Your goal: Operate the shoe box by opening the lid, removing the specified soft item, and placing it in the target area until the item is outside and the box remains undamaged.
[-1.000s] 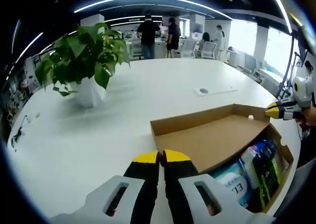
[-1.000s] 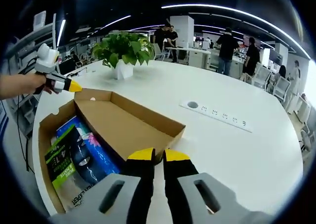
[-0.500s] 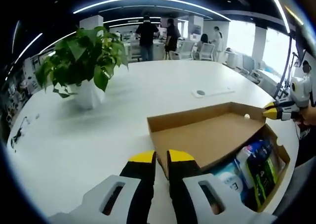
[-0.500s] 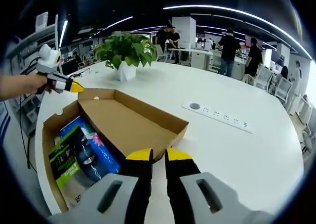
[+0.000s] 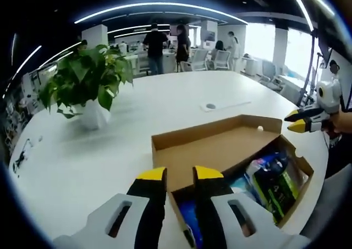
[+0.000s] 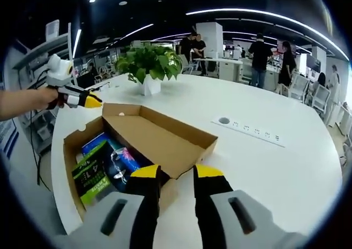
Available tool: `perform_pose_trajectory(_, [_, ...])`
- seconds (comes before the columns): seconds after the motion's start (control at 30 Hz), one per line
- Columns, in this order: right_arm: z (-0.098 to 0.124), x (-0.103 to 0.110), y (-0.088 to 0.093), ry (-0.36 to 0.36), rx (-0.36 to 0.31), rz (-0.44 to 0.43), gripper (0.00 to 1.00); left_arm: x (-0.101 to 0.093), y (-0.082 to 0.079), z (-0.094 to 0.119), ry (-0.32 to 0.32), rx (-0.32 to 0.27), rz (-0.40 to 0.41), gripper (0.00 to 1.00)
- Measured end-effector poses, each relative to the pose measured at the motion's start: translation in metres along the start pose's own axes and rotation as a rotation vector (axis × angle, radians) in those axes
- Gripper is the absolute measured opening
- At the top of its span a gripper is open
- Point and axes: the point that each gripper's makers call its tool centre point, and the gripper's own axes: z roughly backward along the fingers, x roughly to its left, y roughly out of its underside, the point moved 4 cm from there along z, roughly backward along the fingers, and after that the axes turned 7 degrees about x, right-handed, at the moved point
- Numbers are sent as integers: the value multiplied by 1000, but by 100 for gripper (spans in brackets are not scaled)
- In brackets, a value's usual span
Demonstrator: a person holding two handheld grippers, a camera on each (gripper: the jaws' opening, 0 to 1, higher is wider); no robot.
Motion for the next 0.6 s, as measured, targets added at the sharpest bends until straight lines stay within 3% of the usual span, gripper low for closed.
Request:
perform_pose_trajectory(0.3, [21,18,1,-43,-21,10,31,-33,12,13,48,1,-46,21])
perform_pose_trajectory(0.6, [32,30,21,-78,10,42,39,-63,27,22,116,20,-75,24])
